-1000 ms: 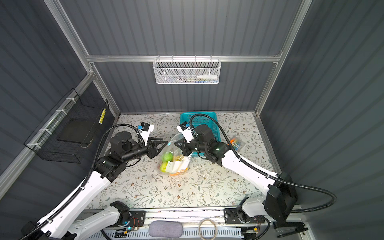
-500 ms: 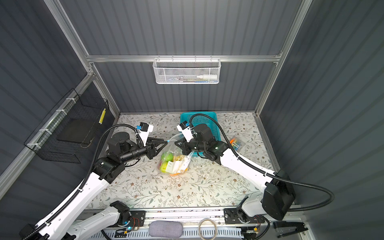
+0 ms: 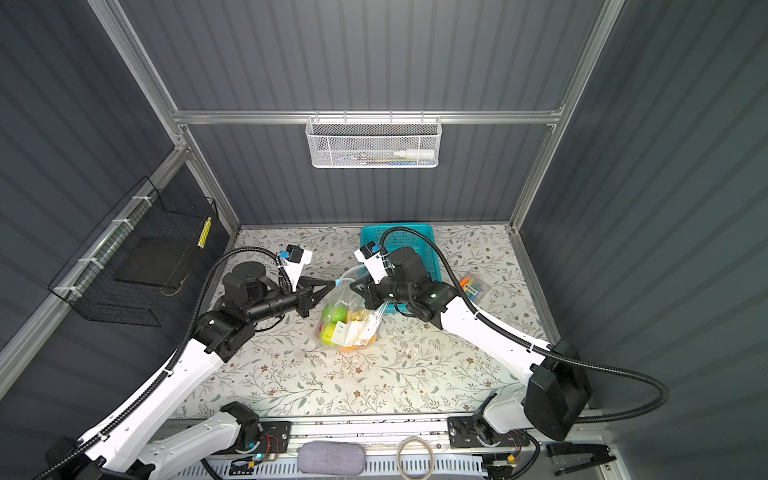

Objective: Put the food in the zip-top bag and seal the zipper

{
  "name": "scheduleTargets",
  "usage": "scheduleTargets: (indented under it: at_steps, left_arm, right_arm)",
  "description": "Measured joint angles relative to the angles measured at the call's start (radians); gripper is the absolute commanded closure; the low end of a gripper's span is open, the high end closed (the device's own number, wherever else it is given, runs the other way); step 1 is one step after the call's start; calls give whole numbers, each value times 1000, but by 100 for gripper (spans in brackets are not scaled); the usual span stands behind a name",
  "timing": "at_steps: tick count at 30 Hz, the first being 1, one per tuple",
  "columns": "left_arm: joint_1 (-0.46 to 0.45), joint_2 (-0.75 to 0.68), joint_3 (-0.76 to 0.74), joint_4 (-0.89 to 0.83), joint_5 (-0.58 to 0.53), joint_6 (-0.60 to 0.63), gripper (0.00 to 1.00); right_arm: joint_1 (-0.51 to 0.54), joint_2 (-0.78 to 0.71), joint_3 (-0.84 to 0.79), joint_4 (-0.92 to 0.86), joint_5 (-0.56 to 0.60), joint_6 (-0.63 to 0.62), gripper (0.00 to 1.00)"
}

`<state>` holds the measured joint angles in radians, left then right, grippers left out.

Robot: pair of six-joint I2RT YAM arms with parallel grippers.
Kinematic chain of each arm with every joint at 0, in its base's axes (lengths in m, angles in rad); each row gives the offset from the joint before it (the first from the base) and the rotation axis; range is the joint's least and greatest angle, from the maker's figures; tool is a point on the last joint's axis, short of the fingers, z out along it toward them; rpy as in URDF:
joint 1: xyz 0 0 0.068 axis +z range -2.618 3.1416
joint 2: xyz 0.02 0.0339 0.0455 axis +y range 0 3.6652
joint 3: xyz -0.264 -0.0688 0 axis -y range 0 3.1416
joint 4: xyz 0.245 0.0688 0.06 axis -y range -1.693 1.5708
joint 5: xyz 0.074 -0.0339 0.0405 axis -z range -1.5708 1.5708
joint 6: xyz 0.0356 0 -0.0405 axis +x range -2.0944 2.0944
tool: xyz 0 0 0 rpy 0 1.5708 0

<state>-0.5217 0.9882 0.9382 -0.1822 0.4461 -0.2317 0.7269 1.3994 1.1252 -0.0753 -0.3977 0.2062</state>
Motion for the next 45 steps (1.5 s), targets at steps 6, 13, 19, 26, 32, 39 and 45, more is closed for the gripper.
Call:
scheduleTargets:
  at_steps: [6,13,19,26,32,39,45]
  left_arm:
    - [0,-2,0,0,0,0,100]
    - [0,35,53,-62,2,49,100]
    - [0,96,164,-166,9,129,100]
    - [0,120,233,-256,12,198,100]
    - [0,123,245,-281,13,239,100]
    - [0,127,258,-296,23,266,100]
    - [0,127,258,-296,27,267,100]
  right_arm:
    - [0,0,0,-2,-12,1,89]
    - [-1,-47,13,-55,-52,-74,66]
    - [-6,-109,117,-140,-111,-276,52]
    - [-48,-70,241,-228,-261,-532,45]
    - [-68,95,436,-394,-375,-692,43]
    - [-68,224,534,-542,-450,-785,47]
    - [-70,258,544,-581,-479,-802,56]
